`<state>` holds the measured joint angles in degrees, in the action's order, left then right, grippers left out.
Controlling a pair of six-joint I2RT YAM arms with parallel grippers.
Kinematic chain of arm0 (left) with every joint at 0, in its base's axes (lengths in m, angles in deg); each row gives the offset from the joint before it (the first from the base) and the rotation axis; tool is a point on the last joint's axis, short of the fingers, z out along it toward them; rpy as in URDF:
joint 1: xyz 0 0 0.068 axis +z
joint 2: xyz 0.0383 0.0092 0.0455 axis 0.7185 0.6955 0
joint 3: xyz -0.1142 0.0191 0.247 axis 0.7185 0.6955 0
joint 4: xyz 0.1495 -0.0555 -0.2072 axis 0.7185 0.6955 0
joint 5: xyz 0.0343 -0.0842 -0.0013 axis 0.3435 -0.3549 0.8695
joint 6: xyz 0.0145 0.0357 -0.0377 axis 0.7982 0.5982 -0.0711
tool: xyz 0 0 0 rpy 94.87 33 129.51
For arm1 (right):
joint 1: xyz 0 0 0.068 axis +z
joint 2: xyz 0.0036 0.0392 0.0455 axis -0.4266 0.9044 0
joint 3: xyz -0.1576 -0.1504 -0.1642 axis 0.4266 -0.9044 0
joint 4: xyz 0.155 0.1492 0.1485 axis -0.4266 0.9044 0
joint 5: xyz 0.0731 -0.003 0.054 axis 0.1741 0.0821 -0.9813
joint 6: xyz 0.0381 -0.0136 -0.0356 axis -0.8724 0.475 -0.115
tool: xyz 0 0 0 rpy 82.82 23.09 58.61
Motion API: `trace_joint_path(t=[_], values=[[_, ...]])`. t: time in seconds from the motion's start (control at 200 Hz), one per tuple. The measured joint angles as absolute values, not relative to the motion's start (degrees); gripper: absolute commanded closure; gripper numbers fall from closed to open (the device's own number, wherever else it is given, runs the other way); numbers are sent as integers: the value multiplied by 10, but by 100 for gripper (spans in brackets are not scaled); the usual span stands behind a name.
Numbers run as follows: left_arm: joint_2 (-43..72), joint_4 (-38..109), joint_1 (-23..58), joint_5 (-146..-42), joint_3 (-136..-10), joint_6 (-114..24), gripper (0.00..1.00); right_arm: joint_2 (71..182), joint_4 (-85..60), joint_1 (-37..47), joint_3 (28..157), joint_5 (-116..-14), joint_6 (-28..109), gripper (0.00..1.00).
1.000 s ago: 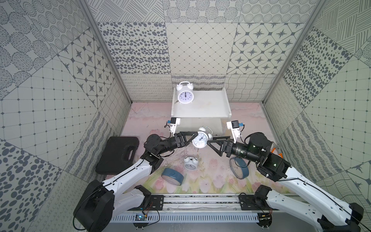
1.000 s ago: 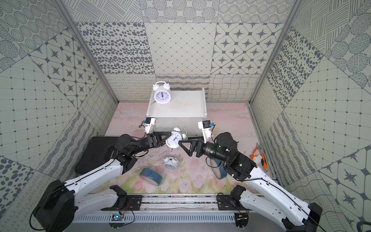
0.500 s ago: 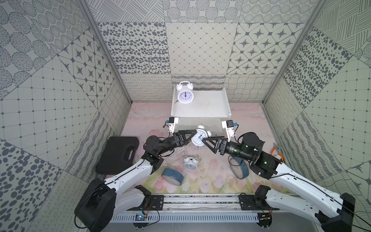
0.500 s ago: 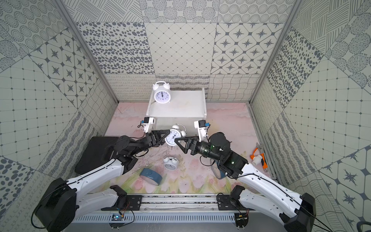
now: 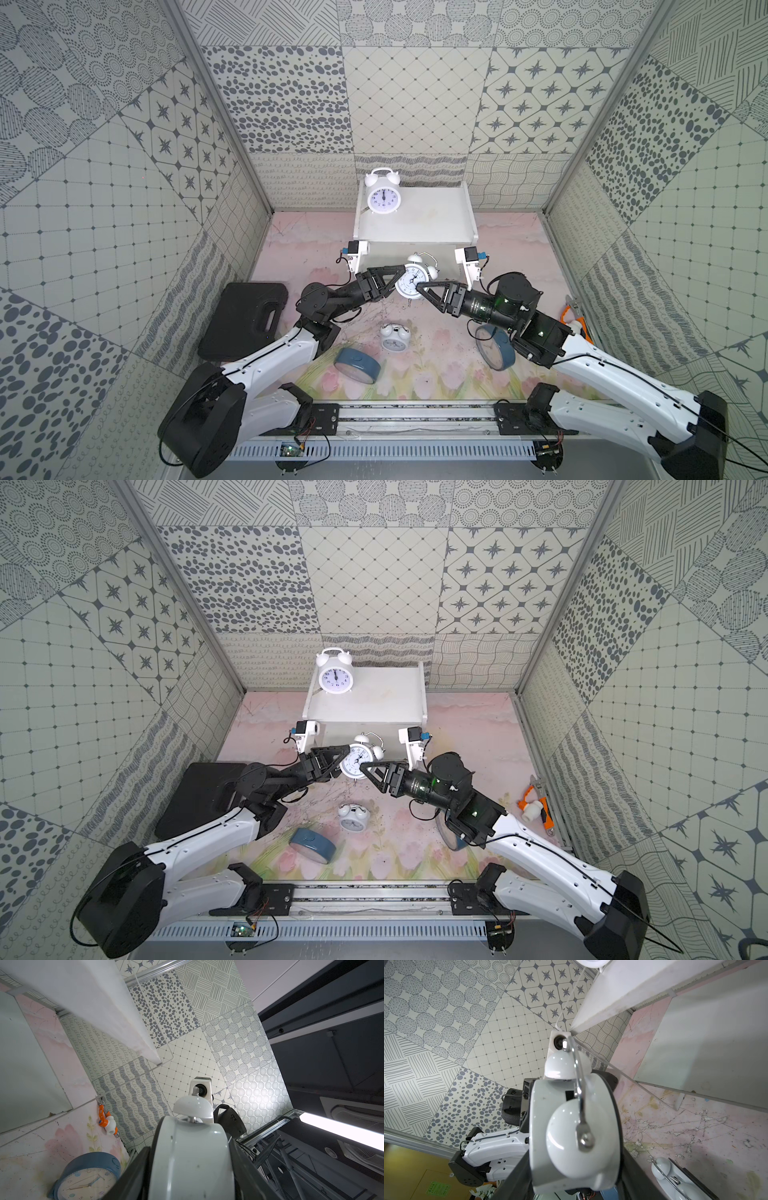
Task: Place the alarm clocks on the shelf by style
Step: Place the alarm on the shelf.
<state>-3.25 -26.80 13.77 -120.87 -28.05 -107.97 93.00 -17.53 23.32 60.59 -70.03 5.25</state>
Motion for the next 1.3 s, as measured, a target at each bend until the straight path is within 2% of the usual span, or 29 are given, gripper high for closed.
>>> trace_joint_path(t=[0.135,0.29,0.445,0.55,0.785,0.936,1.106,1.211,1.301], values=[[-33,-273,138,-1209,-276,-1079,23,930,-171,233,606,-706,58,61],[-54,-236,140,-1210,-276,-1067,5,928,-124,224,616,-750,87,61],[-112,-143,142,-1234,-295,-1020,8,933,-52,190,671,-838,115,63],[-147,-78,148,-1263,-318,-981,13,942,-9,170,714,-892,141,63],[-176,1,160,-1314,-330,-940,22,944,89,152,752,-958,199,62],[-154,12,160,-1345,-329,-943,14,950,119,151,754,-970,214,62],[-137,11,159,-1371,-329,-950,15,951,135,151,754,-968,223,62],[-137,12,157,-1383,-326,-950,8,951,137,149,754,-964,225,62],[-137,18,155,-1390,-326,-947,6,951,136,144,754,-961,224,62]])
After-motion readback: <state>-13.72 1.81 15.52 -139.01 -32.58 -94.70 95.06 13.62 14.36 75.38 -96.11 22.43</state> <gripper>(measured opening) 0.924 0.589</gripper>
